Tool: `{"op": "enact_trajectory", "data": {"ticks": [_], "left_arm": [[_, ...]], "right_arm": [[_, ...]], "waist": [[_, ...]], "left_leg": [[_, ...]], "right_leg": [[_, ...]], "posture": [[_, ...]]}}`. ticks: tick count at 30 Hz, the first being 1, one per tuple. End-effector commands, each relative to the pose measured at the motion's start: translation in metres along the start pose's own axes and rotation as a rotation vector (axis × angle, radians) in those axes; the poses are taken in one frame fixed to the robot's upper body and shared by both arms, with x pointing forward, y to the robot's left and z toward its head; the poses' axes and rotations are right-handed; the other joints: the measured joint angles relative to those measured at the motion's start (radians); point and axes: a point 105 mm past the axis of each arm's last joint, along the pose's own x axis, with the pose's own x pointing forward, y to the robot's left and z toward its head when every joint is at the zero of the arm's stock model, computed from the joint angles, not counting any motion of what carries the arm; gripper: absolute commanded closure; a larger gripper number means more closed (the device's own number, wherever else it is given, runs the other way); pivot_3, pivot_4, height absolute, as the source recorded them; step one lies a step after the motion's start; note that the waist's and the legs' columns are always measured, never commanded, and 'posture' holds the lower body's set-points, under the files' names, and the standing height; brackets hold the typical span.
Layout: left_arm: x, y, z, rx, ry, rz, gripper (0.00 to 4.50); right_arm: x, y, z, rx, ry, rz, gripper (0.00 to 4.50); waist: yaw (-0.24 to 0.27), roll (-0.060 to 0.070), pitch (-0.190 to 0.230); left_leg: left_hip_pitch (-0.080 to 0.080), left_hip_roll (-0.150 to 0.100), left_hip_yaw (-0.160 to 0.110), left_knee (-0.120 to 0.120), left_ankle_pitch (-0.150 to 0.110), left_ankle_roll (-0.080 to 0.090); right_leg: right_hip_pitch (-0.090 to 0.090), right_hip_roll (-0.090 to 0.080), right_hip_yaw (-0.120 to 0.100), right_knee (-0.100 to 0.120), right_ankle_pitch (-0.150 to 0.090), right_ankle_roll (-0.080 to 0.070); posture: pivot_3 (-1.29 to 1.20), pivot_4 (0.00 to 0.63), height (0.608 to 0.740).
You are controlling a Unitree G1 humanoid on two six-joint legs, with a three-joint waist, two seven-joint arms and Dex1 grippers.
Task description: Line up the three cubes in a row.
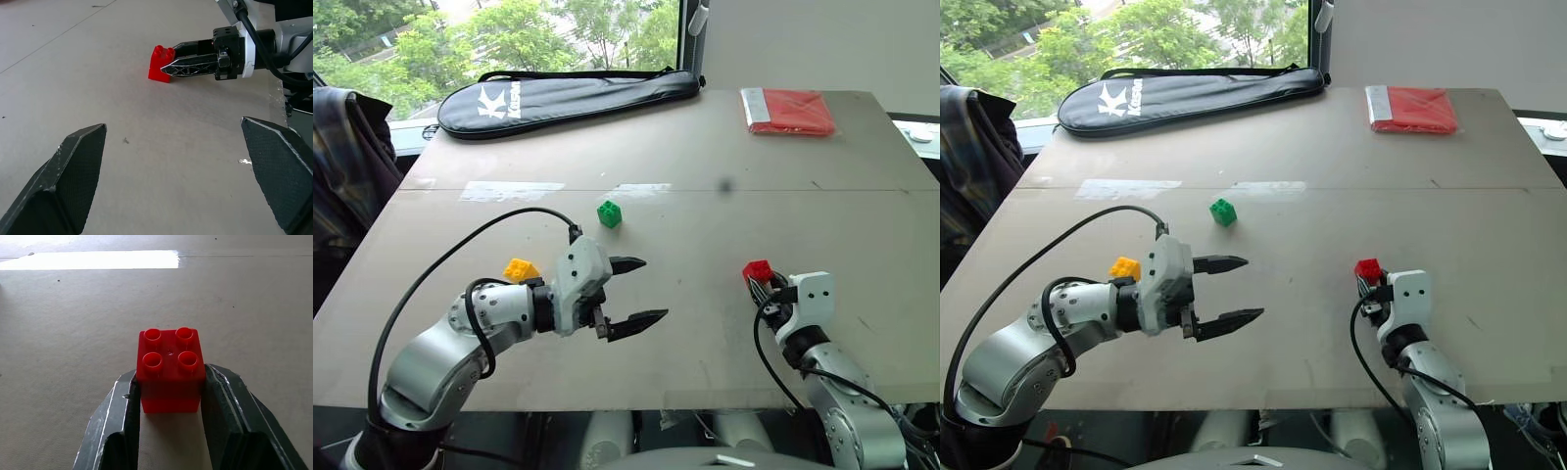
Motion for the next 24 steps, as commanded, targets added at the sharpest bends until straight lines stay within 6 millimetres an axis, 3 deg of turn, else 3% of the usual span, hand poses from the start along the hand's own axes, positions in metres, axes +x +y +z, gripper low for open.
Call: {"op": "enact_trajectory", "data": {"ticks": [1, 2, 3, 5, 9, 17, 20, 24], "left_arm": [[-0.003, 0.0, 0.005, 0.04, -0.01, -0.008, 0.0], [-0.003, 0.001, 0.005, 0.04, -0.009, -0.011, 0.0], [-0.003, 0.002, 0.005, 0.041, -0.009, -0.013, 0.0], [-0.003, 0.003, 0.004, 0.044, -0.007, -0.019, 0.0], [-0.004, 0.004, 0.003, 0.047, -0.007, -0.023, 0.0], [-0.013, 0.005, -0.009, 0.015, -0.006, 0.042, 0.0], [-0.016, 0.015, -0.019, 0.01, -0.01, 0.167, 0.0], [-0.014, 0.042, -0.031, 0.015, -0.02, 0.449, 0.0]], "right_arm": [[-0.003, 0.003, 0.004, 0.009, -0.005, -0.011, 3.28], [-0.002, 0.004, 0.003, 0.013, 0.0, -0.009, 3.28], [-0.002, 0.005, 0.002, 0.015, 0.004, -0.009, 2.48], [-0.001, 0.006, 0.002, 0.015, 0.007, -0.005, 1.99], [-0.002, 0.006, 0.002, 0.02, 0.005, -0.009, 0.12], [-0.011, -0.003, 0.009, -0.023, -0.056, 0.007, 0.04], [-0.018, -0.006, 0.017, -0.041, -0.103, 0.089, 0.04], [-0.028, -0.008, 0.032, -0.052, -0.178, 0.264, 0.04]], "waist": [[0.0, 0.0, 0.0], [0.0, 0.0, 0.0], [0.0, 0.0, 0.0], [0.0, -0.001, 0.0], [-0.001, -0.001, 0.0], [-0.002, -0.001, 0.0], [-0.001, -0.001, 0.0], [0.002, -0.001, 0.001]], "left_leg": [[0.0, 0.0, 0.0, 0.0, 0.0, 0.0], [0.0, 0.0, 0.0, 0.0, 0.0, 0.0], [0.0, 0.0, 0.0, 0.0, 0.0, 0.0], [0.0, 0.0, 0.0, 0.0, 0.0, 0.0], [-0.001, 0.0, 0.0, 0.0, 0.0, 0.0], [-0.008, 0.0, 0.0, 0.0, 0.0, 0.0], [-0.011, 0.0, 0.0, 0.0, 0.0, 0.0], [-0.011, -0.001, -0.001, 0.002, 0.0, 0.0]], "right_leg": [[0.0, 0.0, 0.0, 0.0, 0.0, 0.0], [0.0, 0.0, 0.0, 0.0, 0.0, 0.0], [0.0, 0.0, 0.0, 0.0, 0.0, 0.0], [0.0, 0.0, 0.0, 0.0, 0.0, 0.0], [-0.002, 0.0, 0.0, 0.0, 0.0, 0.0], [-0.008, 0.0, 0.0, 0.001, 0.001, -0.001], [-0.011, 0.0, 0.0, 0.001, 0.002, -0.003], [-0.01, 0.0, -0.001, 0.002, 0.002, -0.003]], "posture": [[0.0, 0.15, 0.708], [0.0, 0.15, 0.708], [0.0, 0.15, 0.708], [0.0, 0.15, 0.708], [0.0, 0.15, 0.708], [0.0, 0.15, 0.708], [0.0, 0.15, 0.708], [0.0, 0.15, 0.708]]}}
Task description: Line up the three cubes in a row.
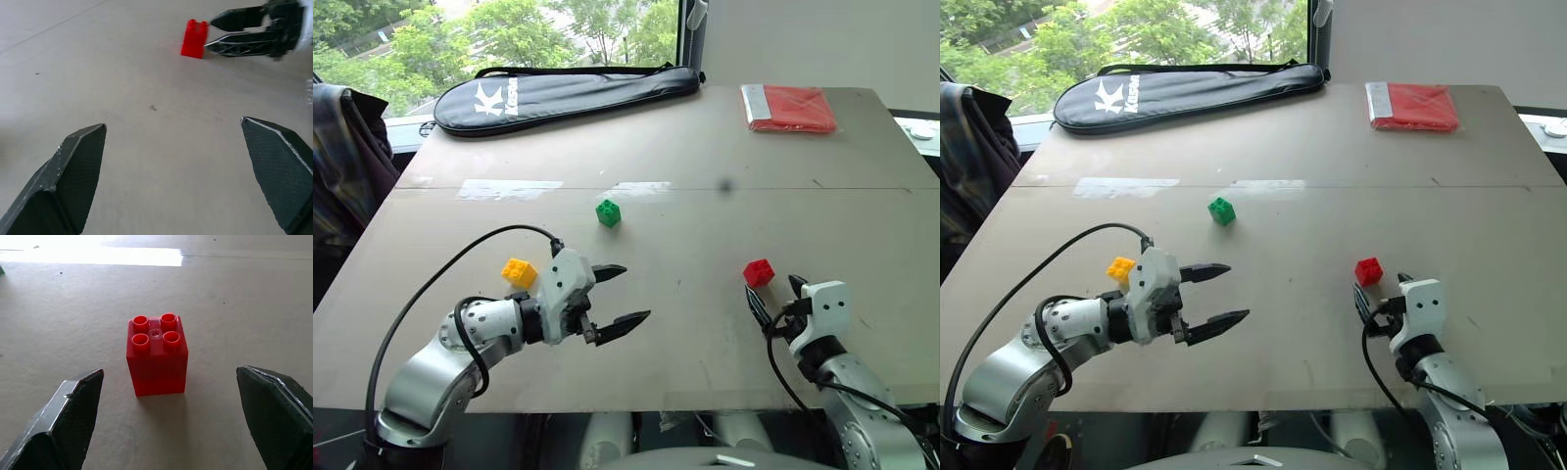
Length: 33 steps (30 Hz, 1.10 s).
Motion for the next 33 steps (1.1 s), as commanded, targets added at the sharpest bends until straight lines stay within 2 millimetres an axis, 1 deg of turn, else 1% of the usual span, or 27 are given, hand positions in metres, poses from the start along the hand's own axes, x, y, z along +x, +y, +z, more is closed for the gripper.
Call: {"op": "enact_trajectory", "data": {"ticks": [1, 4, 7, 10, 13, 17, 22, 27, 30, 31, 32, 33], "left_arm": [[0.005, 0.024, -0.001, 0.046, -0.03, 0.245, 0.0], [0.013, 0.035, -0.007, 0.071, -0.031, 0.352, 0.0], [0.018, 0.065, -0.011, 0.086, -0.023, 0.512, 0.0], [0.029, 0.086, -0.008, 0.106, -0.039, 0.589, 0.0], [0.043, 0.096, -0.008, 0.112, -0.049, 0.578, 0.0], [0.057, 0.117, -0.014, 0.103, -0.025, 0.585, 0.0], [0.069, 0.126, -0.023, 0.083, -0.027, 0.546, 0.0], [0.085, 0.128, -0.027, 0.079, -0.05, 0.47, 0.0], [0.085, 0.13, -0.026, 0.081, -0.074, 0.469, 0.83], [0.085, 0.13, -0.025, 0.079, -0.08, 0.471, 1.29], [0.085, 0.131, -0.026, 0.076, -0.082, 0.472, 1.54], [0.083, 0.13, -0.026, 0.079, -0.084, 0.47, 2.1]], "right_arm": [[-0.009, 0.0, 0.026, -0.008, -0.121, 0.162, 0.04], [-0.013, -0.001, 0.032, -0.009, -0.138, 0.265, 0.04], [-0.013, -0.005, 0.033, -0.043, -0.129, 0.314, 0.04], [-0.008, -0.007, 0.034, -0.059, -0.133, 0.333, 0.04], [-0.005, -0.008, 0.037, -0.061, -0.147, 0.338, 0.04], [-0.003, -0.001, 0.041, -0.048, -0.17, 0.355, 0.04], [-0.005, 0.006, 0.043, -0.024, -0.191, 0.368, 0.04], [-0.006, 0.007, 0.044, -0.025, -0.194, 0.367, 0.04], [-0.007, 0.007, 0.046, -0.029, -0.2, 0.368, 0.0], [-0.007, 0.007, 0.046, -0.029, -0.201, 0.368, 0.0], [-0.007, 0.007, 0.046, -0.029, -0.202, 0.368, 0.0], [-0.008, 0.006, 0.046, -0.03, -0.201, 0.368, 0.0]], "waist": [[0.002, 0.0, 0.0], [0.001, -0.005, 0.0], [0.004, -0.005, 0.0], [0.005, -0.005, 0.0], [0.006, -0.005, 0.0], [0.007, -0.005, 0.0], [0.008, -0.005, 0.0], [0.017, -0.005, 0.0], [0.019, -0.005, 0.0], [0.019, -0.005, 0.0], [0.02, -0.005, 0.0], [0.021, -0.005, 0.0]], "left_leg": [[0.0, 0.0, 0.0, 0.001, 0.0, 0.0], [0.001, 0.0, -0.001, 0.002, 0.0, 0.0], [0.001, -0.001, -0.001, 0.003, 0.0, 0.0], [0.001, -0.001, 0.0, 0.003, 0.0, 0.0], [0.001, -0.001, 0.0, 0.003, 0.0, 0.0], [0.0, -0.001, 0.0, 0.003, 0.0, 0.0], [-0.001, -0.001, 0.0, 0.003, 0.0, 0.0], [-0.001, -0.001, 0.001, 0.004, 0.0, 0.0], [-0.001, -0.001, 0.001, 0.004, 0.0, 0.0], [-0.001, -0.001, 0.001, 0.004, 0.0, 0.0], [-0.001, -0.001, 0.001, 0.004, 0.0, 0.0], [-0.001, -0.001, 0.001, 0.004, 0.0, 0.0]], "right_leg": [[0.0, 0.0, 0.0, 0.0, 0.0, 0.001], [0.001, 0.0, 0.0, 0.001, 0.0, 0.001], [0.002, 0.0, 0.0, 0.002, 0.0, 0.0], [0.002, 0.001, -0.002, 0.003, 0.001, 0.0], [0.002, 0.001, -0.002, 0.003, 0.003, 0.003], [0.002, 0.001, -0.003, 0.003, 0.003, 0.004], [0.002, 0.001, -0.004, 0.003, 0.003, 0.004], [0.002, 0.001, -0.004, 0.003, 0.003, 0.004], [0.002, 0.001, -0.004, 0.003, 0.003, 0.004], [0.002, 0.001, -0.004, 0.003, 0.003, 0.004], [0.002, 0.001, -0.004, 0.003, 0.003, 0.004], [0.002, 0.001, -0.004, 0.003, 0.003, 0.004]], "posture": [[0.0, 0.15, 0.708], [0.0, 0.15, 0.708], [0.0, 0.15, 0.708], [0.0, 0.15, 0.708], [0.0, 0.15, 0.708], [0.0, 0.15, 0.708], [0.0, 0.15, 0.708], [0.0, 0.15, 0.708], [0.0, 0.15, 0.708], [0.0, 0.15, 0.708], [0.0, 0.15, 0.708], [0.0, 0.15, 0.708]]}}
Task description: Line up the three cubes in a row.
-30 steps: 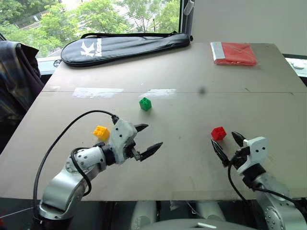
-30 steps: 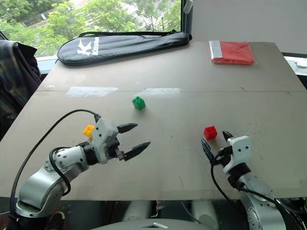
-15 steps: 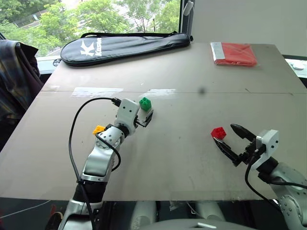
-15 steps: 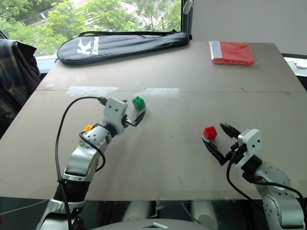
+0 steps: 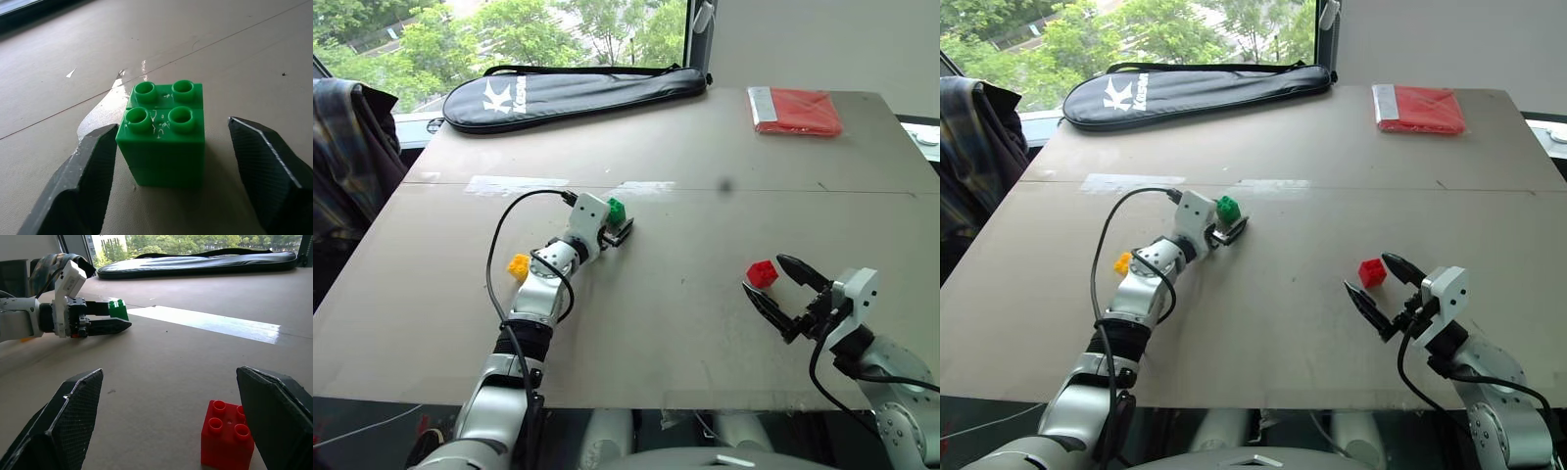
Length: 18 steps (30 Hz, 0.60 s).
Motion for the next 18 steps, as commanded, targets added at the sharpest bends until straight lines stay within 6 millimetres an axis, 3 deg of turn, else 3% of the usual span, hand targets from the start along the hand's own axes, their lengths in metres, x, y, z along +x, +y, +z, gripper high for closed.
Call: {"op": "enact_trajectory", "data": {"ticks": [1, 3, 7, 11, 14, 18], "left_arm": [[-0.002, 0.003, 0.007, 0.008, -0.041, 0.001, 2.61], [-0.006, 0.004, 0.008, 0.012, -0.046, -0.001, 3.23], [-0.018, 0.01, 0.027, 0.021, -0.1, -0.036, 3.2], [-0.031, 0.004, 0.062, 0.127, -0.169, -0.226, 3.2], [-0.047, -0.023, 0.09, 0.136, -0.21, -0.514, 3.2], [-0.053, -0.054, 0.09, 0.187, -0.177, -0.753, 3.2]], "right_arm": [[-0.001, 0.003, 0.016, -0.038, -0.052, 0.012, 0.0], [-0.002, 0.002, 0.016, -0.039, -0.052, 0.01, 0.0], [-0.004, -0.001, 0.017, -0.04, -0.057, 0.009, 0.0], [-0.008, -0.006, 0.017, -0.043, -0.065, 0.016, 0.0], [-0.014, -0.007, 0.016, -0.042, -0.071, 0.049, 0.0], [-0.023, -0.004, 0.016, -0.042, -0.087, 0.135, 0.0]], "waist": [[0.001, 0.0, 0.0], [0.001, 0.0, 0.0], [-0.001, 0.0, 0.0], [0.001, 0.0, 0.0], [0.004, 0.0, 0.0], [0.004, 0.0, 0.0]], "left_leg": [[0.0, 0.0, 0.0, 0.0, 0.0, 0.0], [0.0, 0.0, 0.0, 0.0, 0.0, 0.0], [0.0, 0.0, 0.0, 0.0, 0.0, 0.0], [0.0, 0.001, -0.001, 0.0, 0.0, 0.0], [0.0, 0.001, 0.0, 0.0, 0.0, 0.0], [0.0, 0.0, 0.001, 0.001, 0.0, 0.0]], "right_leg": [[0.0, 0.0, 0.0, 0.0, 0.0, 0.0], [0.0, 0.0, 0.0, 0.0, 0.0, 0.0], [0.0, 0.0, 0.0, 0.0, 0.0, 0.0], [0.0, 0.0, -0.001, 0.001, 0.0, 0.0], [0.0, 0.0, -0.001, 0.001, 0.0, 0.0], [0.0, 0.0, 0.0, 0.0, 0.0, 0.0]], "posture": [[0.0, 0.15, 0.708], [0.0, 0.15, 0.708], [0.0, 0.15, 0.708], [0.0, 0.15, 0.708], [0.0, 0.15, 0.708], [0.0, 0.15, 0.708]]}}
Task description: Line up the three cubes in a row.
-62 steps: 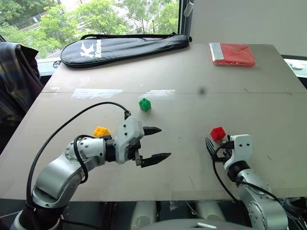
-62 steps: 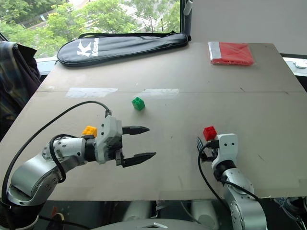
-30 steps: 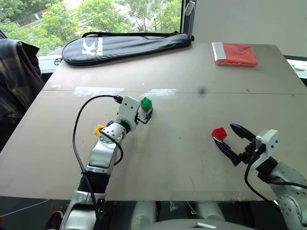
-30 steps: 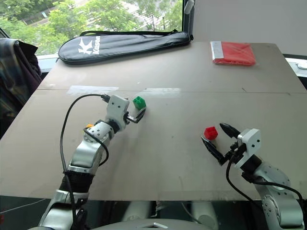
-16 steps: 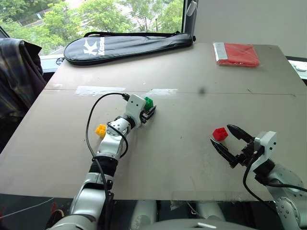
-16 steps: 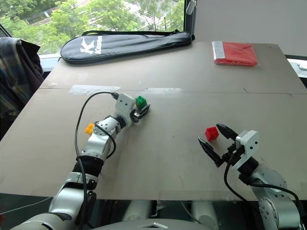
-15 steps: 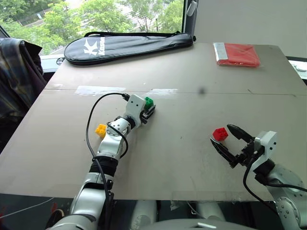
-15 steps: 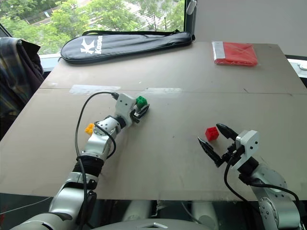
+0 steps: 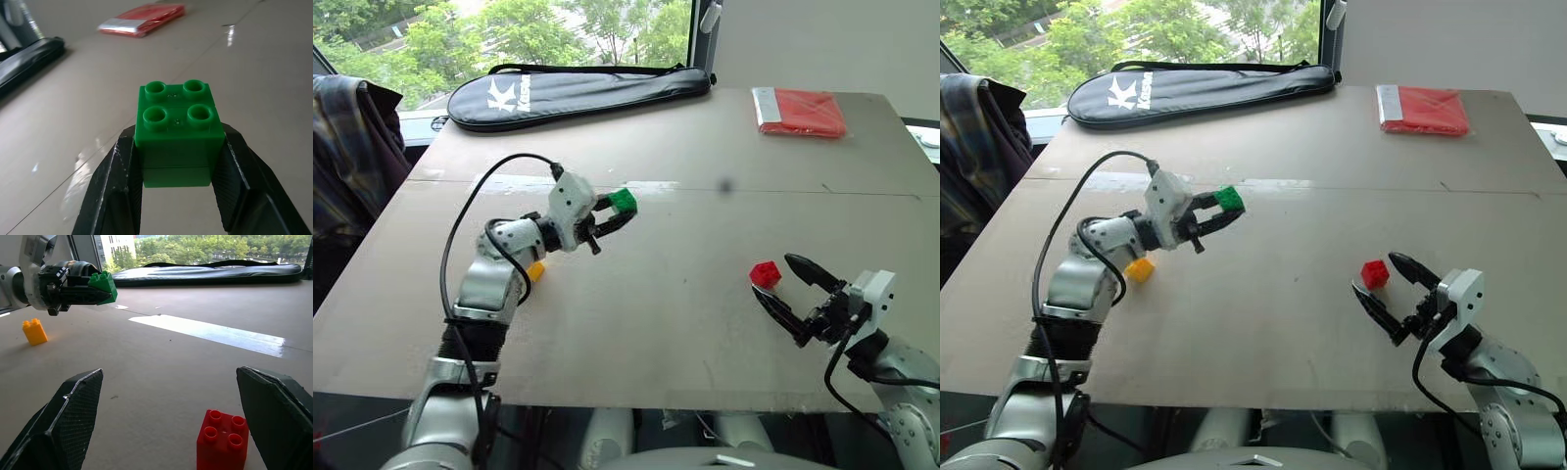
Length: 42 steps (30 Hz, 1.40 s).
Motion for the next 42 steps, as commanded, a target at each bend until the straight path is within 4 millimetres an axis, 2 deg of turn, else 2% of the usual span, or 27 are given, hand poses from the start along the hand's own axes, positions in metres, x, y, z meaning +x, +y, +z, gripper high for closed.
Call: {"op": "enact_trajectory", "data": {"ticks": [1, 6, 9, 11, 14, 21, 27, 35, 42], "left_arm": [[0.017, -0.028, 0.008, 0.018, -0.015, -0.215, 3.2], [0.05, -0.044, -0.009, 0.063, 0.016, -0.359, 3.2], [0.065, -0.045, -0.013, 0.051, 0.001, -0.376, 3.2], [0.078, -0.052, -0.016, 0.063, 0.003, -0.405, 3.2], [0.089, -0.063, -0.02, 0.068, 0.004, -0.456, 3.2], [0.099, -0.087, -0.028, 0.032, 0.015, -0.501, 3.2], [0.104, -0.099, -0.033, 0.009, 0.023, -0.512, 3.2], [0.116, -0.099, -0.038, -0.004, 0.036, -0.485, 3.2], [0.118, -0.099, -0.047, -0.022, 0.061, -0.477, 3.2]], "right_arm": [[-0.01, 0.005, 0.013, -0.033, -0.053, 0.095, 0.0], [-0.027, 0.009, 0.016, -0.065, -0.024, 0.219, 0.0], [-0.032, 0.006, 0.015, -0.091, 0.001, 0.226, 0.0], [-0.035, 0.006, 0.018, -0.098, 0.004, 0.22, 0.0], [-0.036, 0.007, 0.019, -0.107, 0.005, 0.2, 0.0], [-0.04, 0.009, 0.016, -0.107, 0.007, 0.148, 0.0], [-0.04, 0.008, 0.015, -0.106, 0.007, 0.13, 0.0], [-0.037, 0.007, 0.014, -0.107, -0.001, 0.128, 0.0], [-0.036, 0.006, 0.013, -0.106, 0.001, 0.121, 0.0]], "waist": [[-0.001, 0.0, 0.0], [-0.001, 0.0, 0.0], [-0.001, 0.0, 0.0], [-0.001, 0.0, 0.0], [-0.002, 0.0, 0.0], [-0.002, 0.0, 0.0], [-0.001, 0.0, 0.0], [-0.001, 0.0, 0.0], [-0.001, 0.0, 0.0]], "left_leg": [[0.001, 0.0, 0.0, 0.0, 0.0, 0.0], [0.002, 0.0, -0.001, 0.001, 0.0, 0.0], [0.003, 0.0, -0.002, 0.002, 0.0, 0.0], [0.003, 0.0, -0.002, 0.002, 0.0, 0.0], [0.002, 0.0, -0.002, 0.002, 0.0, 0.0], [0.002, 0.0, -0.003, 0.002, 0.0, 0.0], [0.002, 0.0, -0.003, 0.003, 0.0, 0.0], [0.002, 0.0, -0.003, 0.003, 0.0, 0.0], [0.002, 0.0, -0.003, 0.003, 0.0, 0.0]], "right_leg": [[0.001, 0.0, 0.0, 0.0, 0.0, 0.0], [0.002, 0.001, 0.0, 0.001, 0.0, 0.0], [0.004, 0.001, -0.001, 0.001, 0.0, 0.0], [0.004, 0.001, 0.0, 0.0, 0.0, 0.0], [0.004, 0.001, -0.001, 0.0, 0.0, 0.0], [0.004, 0.001, -0.001, 0.0, 0.0, 0.0], [0.004, 0.001, -0.001, 0.0, 0.0, 0.0], [0.004, 0.001, -0.001, 0.0, 0.0, 0.0], [0.004, 0.001, -0.001, 0.0, 0.0, 0.0]], "posture": [[0.0, 0.15, 0.708], [0.0, 0.15, 0.708], [0.0, 0.15, 0.708], [0.0, 0.15, 0.708], [0.0, 0.15, 0.708], [0.0, 0.15, 0.708], [0.0, 0.15, 0.708], [0.0, 0.15, 0.708], [0.0, 0.15, 0.708]]}}
